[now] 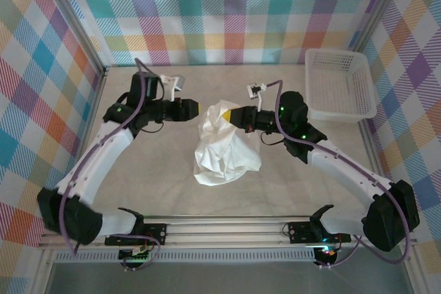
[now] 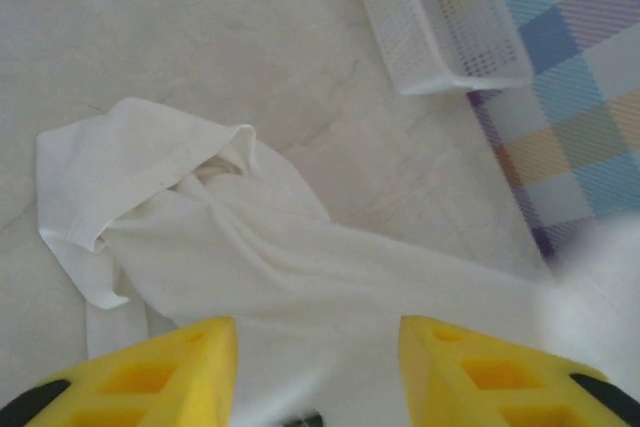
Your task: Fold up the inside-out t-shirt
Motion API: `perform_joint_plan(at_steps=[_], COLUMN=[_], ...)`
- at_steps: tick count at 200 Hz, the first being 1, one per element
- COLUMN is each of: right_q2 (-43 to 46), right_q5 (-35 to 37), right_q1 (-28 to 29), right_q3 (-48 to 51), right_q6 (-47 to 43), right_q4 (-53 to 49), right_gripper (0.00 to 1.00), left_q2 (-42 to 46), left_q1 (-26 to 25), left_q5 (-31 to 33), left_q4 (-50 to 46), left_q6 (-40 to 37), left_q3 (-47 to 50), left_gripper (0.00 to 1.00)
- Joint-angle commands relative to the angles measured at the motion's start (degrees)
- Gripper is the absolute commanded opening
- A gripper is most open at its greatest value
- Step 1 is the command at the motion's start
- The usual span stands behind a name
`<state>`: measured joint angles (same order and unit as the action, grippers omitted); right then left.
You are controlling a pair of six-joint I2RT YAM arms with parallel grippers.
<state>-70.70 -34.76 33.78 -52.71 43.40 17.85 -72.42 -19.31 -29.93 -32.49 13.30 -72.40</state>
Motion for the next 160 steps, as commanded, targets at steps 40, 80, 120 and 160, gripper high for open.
perform_joint_plan(at_steps=[40,80,120,160], right_q2=[-2.62,-4.35,-2.20,1.68], right_q5=[-1.22,-5.76,-2.00,3.53], right_q1=[-0.73,-0.30,-0.40,-3.78], right_q3=[-2.03,-4.87,-5.02,1.21], right_q6=[1.91,2.92,0.83,0.91], right_q4=[-1.89,-5.28,-9.94,-7.93], right_gripper=[0.00,0.00,0.00,0.00], left_q2=[4.84,-9.35,-16.61,-11.09], left_q1=[-10.21,-13.72,-14.72,-12.87], left_q5=[13.40,19.48,27.50,21.92], left_q4=[-5.65,-12.63,-23.13,-21.03], left_q6=[18.25,18.43,13.50,9.67], left_q3=[-0.15,-12.69,-19.75,-14.98], left_gripper=[0.60,0.72,0.30,0.00])
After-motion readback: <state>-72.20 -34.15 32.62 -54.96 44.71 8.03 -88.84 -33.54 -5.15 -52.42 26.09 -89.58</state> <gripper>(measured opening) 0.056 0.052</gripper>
